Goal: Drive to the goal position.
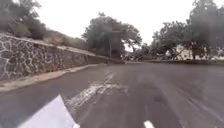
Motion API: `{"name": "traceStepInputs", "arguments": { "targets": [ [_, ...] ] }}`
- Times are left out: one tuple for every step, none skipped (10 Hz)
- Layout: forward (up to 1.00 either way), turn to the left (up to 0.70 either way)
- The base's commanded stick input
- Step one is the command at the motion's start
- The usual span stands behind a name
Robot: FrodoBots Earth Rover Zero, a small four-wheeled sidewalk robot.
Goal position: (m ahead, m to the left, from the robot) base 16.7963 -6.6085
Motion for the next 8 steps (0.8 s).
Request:
{"name": "traceStepInputs", "arguments": {
  "targets": [
    [0.5, 0.0],
    [0.5, -0.17],
    [0.5, -0.36],
    [0.5, -0.45],
    [0.5, -0.27],
    [0.5, -0.1],
    [0.5, 0.0],
    [0.5, 0.0]
  ]
}}
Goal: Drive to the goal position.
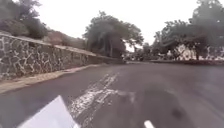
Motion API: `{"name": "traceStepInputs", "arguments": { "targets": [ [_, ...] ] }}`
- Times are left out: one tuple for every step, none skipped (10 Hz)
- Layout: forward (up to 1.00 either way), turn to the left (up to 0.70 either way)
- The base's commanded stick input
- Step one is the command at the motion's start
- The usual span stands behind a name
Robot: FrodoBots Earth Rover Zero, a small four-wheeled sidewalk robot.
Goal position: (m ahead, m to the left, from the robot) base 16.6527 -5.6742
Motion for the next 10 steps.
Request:
{"name": "traceStepInputs", "arguments": {
  "targets": [
    [0.5, 0.0],
    [0.5, 0.0],
    [0.5, 0.0],
    [0.5, 0.0],
    [0.5, 0.0],
    [0.5, 0.0],
    [0.5, 0.0],
    [0.5, 0.0],
    [0.5, 0.0],
    [0.5, 0.0]
  ]
}}
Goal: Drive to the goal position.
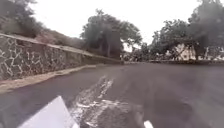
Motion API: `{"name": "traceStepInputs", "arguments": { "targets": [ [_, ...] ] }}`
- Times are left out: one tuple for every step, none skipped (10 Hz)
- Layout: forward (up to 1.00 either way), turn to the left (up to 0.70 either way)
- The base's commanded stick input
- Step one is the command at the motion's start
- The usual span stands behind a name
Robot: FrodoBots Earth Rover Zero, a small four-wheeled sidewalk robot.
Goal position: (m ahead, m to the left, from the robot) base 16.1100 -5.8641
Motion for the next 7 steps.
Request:
{"name": "traceStepInputs", "arguments": {
  "targets": [
    [0.5, 0.0],
    [0.5, 0.0],
    [0.5, 0.0],
    [0.5, 0.0],
    [0.5, 0.0],
    [0.5, -0.09],
    [0.5, -0.27]
  ]
}}
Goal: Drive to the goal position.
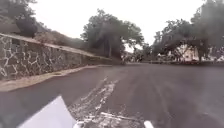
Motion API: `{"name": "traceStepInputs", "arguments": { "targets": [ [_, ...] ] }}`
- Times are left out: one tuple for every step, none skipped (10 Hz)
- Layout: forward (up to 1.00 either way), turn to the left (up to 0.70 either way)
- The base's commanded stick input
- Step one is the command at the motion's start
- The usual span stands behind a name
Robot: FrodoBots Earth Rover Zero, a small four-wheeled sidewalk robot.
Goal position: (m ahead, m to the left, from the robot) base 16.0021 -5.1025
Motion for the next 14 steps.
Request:
{"name": "traceStepInputs", "arguments": {
  "targets": [
    [0.5, -0.46],
    [0.5, -0.5],
    [0.5, -0.5],
    [0.5, -0.5],
    [0.5, -0.5],
    [0.5, -0.5],
    [0.5, -0.48],
    [0.5, -0.35],
    [0.5, -0.23],
    [0.5, 0.0],
    [0.5, 0.0],
    [0.5, 0.0],
    [0.5, 0.0],
    [0.5, 0.0]
  ]
}}
